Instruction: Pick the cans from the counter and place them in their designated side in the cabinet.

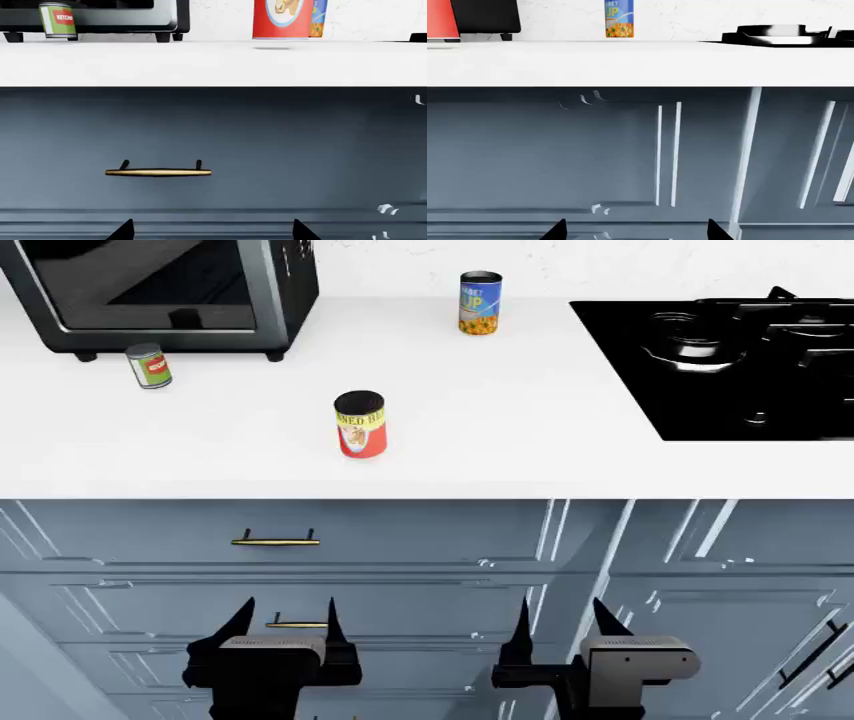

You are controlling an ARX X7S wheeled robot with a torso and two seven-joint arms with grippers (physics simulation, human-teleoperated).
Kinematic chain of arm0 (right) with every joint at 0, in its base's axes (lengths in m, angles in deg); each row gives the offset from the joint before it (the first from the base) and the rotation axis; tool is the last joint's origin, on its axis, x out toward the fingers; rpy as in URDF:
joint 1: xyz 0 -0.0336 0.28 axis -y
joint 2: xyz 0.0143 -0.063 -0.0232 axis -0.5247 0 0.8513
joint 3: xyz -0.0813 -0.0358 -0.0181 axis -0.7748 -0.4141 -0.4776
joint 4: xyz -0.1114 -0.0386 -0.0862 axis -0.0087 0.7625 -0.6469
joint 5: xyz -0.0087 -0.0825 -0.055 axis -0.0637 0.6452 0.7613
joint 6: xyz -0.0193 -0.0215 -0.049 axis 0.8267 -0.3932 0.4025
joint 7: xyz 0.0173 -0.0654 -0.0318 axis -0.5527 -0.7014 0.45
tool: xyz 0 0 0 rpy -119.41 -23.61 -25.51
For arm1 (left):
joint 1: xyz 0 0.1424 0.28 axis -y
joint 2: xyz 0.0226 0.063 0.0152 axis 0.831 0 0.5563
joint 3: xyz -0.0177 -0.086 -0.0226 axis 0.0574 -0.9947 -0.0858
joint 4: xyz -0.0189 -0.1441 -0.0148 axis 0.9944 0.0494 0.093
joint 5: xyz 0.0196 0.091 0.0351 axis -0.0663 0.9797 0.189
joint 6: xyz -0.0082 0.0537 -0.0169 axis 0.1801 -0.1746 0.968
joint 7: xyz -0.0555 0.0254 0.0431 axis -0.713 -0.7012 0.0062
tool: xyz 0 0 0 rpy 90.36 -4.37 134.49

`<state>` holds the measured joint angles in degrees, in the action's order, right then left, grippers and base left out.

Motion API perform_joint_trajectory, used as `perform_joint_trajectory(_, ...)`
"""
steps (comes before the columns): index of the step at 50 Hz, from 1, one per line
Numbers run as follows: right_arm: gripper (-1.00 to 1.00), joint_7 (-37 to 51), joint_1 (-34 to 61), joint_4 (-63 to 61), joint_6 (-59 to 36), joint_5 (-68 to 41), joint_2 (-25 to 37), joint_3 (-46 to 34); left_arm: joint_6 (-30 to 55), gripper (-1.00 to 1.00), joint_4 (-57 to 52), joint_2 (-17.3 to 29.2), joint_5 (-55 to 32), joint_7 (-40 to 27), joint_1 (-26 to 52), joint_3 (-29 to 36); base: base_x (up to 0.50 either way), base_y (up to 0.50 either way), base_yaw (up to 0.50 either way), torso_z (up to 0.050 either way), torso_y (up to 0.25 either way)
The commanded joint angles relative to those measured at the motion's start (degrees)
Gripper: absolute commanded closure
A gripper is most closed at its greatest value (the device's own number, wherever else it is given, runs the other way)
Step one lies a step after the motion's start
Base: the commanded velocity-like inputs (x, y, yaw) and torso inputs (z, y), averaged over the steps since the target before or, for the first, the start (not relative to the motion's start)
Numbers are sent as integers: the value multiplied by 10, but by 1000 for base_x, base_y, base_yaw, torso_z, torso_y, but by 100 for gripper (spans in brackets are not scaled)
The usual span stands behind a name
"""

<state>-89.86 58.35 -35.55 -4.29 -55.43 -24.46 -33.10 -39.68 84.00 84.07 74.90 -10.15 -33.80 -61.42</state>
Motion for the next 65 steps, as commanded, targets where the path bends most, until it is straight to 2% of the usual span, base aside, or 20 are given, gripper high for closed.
perform_joint_trajectory(1, -100, 13, 1, 1, -1, -8, 8, -13, 0, -100, 0, 9, -9, -11, 0, 9, 0, 0, 0, 0, 0)
perform_joint_trajectory(12, -100, 43, 9, 9, -4, -20, 21, -49, -3, -100, 5, 30, -14, -32, 2, 33, 0, 170, 0, 0, 0)
perform_joint_trajectory(36, -100, 71, 18, 12, -6, -30, 41, -83, -1, -100, 7, 47, -38, -50, 4, 53, 0, 415, 0, 0, 0)
perform_joint_trajectory(43, -100, 71, 16, -24, -44, -44, 55, -83, 29, -100, -8, 54, -55, -46, 11, 58, 0, 0, 0, 0, 0)
perform_joint_trajectory(49, -100, 73, 6, -130, -143, -68, 70, -79, 74, -100, -71, 63, -74, -50, 2, 56, 0, 0, 0, 0, 0)
perform_joint_trajectory(53, -100, 73, 24, -222, -241, -91, 86, -74, 129, -100, -155, 76, -92, -50, 0, 54, 0, 0, 0, 0, 0)
perform_joint_trajectory(58, -100, 74, 85, -332, -394, -126, 101, -75, 236, -100, -282, 96, -135, -52, 26, 41, 0, 0, 0, 0, 0)
perform_joint_trajectory(65, -100, 70, 205, -410, -574, -186, 104, -53, 394, -100, -414, 117, -239, -68, 91, -11, 0, 0, 0, 0, 0)
